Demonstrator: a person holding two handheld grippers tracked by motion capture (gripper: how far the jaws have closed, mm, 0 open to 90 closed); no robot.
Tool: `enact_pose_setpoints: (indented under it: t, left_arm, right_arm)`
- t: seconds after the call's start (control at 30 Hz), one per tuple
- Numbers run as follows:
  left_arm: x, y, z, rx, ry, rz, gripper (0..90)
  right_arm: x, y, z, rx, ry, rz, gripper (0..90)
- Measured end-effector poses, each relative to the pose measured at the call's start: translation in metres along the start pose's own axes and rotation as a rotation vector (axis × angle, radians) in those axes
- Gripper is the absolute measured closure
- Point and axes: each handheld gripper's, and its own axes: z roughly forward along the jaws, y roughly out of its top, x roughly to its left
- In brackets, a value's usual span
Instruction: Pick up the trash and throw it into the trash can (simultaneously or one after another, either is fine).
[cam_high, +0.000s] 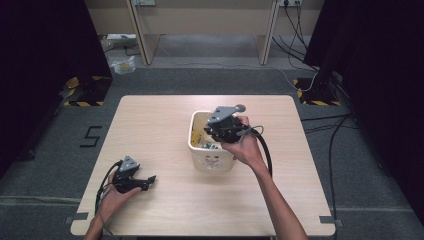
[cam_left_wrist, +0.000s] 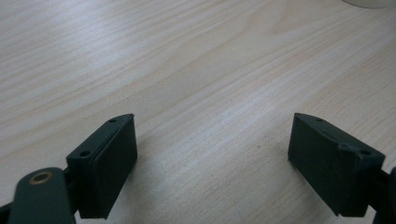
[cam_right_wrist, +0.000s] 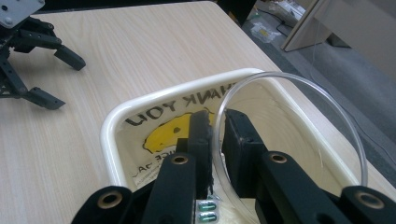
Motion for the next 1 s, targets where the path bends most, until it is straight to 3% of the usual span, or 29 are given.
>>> enact_pose_setpoints:
  t: [1.0]
  left_arm:
    - [0.000, 0.000, 0.000, 0.000, 0.000, 0.000, 14.7]
  right_arm:
    - [0.004, -0.007, 0.014, 0.038, 0.032, 0.010, 79.5]
